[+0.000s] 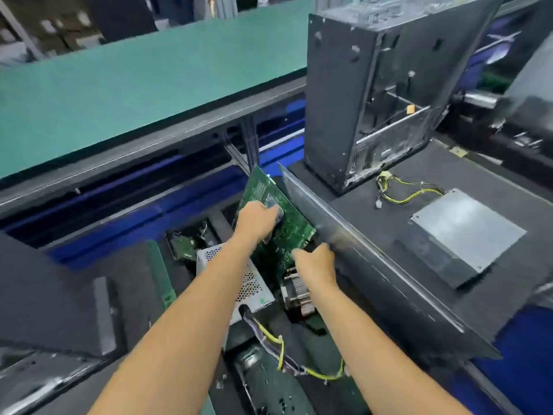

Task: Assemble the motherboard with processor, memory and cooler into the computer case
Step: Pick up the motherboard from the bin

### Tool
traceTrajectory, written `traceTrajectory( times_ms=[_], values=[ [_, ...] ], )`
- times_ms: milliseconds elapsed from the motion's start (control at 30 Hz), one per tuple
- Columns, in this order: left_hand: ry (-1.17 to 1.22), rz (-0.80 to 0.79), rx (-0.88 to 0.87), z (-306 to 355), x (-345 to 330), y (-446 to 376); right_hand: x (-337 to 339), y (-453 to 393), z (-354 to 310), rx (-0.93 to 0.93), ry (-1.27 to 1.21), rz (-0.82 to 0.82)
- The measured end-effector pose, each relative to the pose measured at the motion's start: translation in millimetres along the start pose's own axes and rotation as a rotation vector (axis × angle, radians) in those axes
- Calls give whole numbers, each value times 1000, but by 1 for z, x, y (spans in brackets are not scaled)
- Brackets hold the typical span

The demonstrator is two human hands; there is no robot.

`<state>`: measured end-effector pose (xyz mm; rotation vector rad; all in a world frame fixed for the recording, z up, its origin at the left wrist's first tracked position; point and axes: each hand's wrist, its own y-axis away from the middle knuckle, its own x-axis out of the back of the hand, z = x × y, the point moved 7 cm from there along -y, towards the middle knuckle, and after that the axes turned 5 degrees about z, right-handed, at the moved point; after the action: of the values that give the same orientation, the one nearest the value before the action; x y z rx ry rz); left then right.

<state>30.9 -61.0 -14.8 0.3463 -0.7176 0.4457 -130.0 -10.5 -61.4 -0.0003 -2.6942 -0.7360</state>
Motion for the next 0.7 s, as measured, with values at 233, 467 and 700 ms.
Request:
traceTrajectory(
  times_ms=[233,467,700],
  values=[
    [116,-60,140,5,-25,-27,4,-13,-9,85,-26,49],
    [-21,12,194,3,-19,-38,7,-5,-21,272,87,98],
    [-127,96,240,-1,5,-31,3,8,-36,467,320,69]
  ],
)
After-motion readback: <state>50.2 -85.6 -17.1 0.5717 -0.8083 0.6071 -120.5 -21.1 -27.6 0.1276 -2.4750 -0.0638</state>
